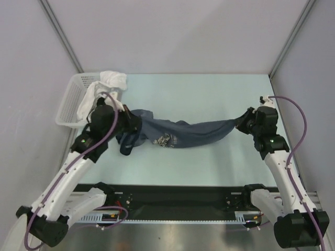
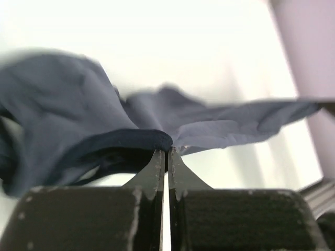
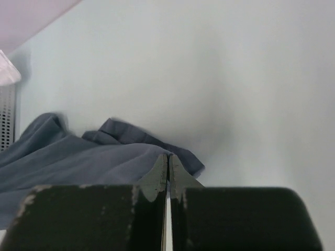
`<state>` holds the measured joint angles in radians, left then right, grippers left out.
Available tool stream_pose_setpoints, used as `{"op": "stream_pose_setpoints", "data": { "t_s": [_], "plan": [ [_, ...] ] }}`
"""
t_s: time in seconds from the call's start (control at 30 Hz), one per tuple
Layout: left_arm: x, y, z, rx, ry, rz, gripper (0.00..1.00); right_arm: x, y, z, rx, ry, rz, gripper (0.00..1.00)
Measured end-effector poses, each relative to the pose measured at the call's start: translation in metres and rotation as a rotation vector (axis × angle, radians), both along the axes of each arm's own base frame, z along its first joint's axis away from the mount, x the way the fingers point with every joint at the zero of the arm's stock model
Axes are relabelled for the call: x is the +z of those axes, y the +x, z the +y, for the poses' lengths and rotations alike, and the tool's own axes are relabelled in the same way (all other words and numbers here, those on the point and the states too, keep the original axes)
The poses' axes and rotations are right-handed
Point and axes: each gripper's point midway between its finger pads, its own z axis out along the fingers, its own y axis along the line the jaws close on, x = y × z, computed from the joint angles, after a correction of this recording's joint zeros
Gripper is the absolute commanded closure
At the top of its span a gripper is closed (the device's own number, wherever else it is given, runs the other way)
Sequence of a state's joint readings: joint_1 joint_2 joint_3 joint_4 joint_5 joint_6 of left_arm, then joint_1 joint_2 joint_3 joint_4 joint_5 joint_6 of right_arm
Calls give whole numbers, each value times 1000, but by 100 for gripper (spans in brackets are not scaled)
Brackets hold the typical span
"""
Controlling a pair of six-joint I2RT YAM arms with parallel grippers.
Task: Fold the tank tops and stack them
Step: Flatten the tank top out
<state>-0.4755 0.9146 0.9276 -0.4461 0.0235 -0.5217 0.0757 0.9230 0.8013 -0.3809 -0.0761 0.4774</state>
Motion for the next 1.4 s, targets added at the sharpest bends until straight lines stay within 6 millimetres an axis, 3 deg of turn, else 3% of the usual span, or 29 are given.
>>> {"op": "stream_pose_setpoints", "data": {
  "t_s": [0.17,0.27,0.37,0.5,0.67,0.8,0.9,1.0,1.1,1.23,1.33,1.4],
  "plan": [
    [87,2,36,75,-38,-145,100,37,-4,-4,-7,-5,-69,100],
    [129,0,40,64,-31,-187,100,71,-6,-1,19,-3,-139,100],
    [171,-12,43,49,-37,-256,100,118,-21,0,39,-6,-252,100],
    [229,-52,55,27,-65,-409,100,207,-68,1,60,7,-504,100],
    [274,-125,77,18,-126,-608,100,306,-162,4,106,39,-844,100],
    [308,-170,91,19,-176,-735,100,363,-223,7,146,43,-1024,100],
    [316,-168,88,15,-193,-728,100,384,-241,6,149,41,-1061,100],
    [298,-132,77,25,-189,-637,100,382,-214,7,144,41,-1002,100],
    [254,-73,59,43,-159,-468,100,354,-151,11,139,52,-849,100],
    [172,13,31,65,-122,-232,100,255,-29,15,104,71,-491,100],
    [99,64,15,86,-101,-71,100,168,33,14,64,79,-257,100],
    [51,87,8,102,-92,20,100,115,54,10,27,85,-129,100]
  ]
}}
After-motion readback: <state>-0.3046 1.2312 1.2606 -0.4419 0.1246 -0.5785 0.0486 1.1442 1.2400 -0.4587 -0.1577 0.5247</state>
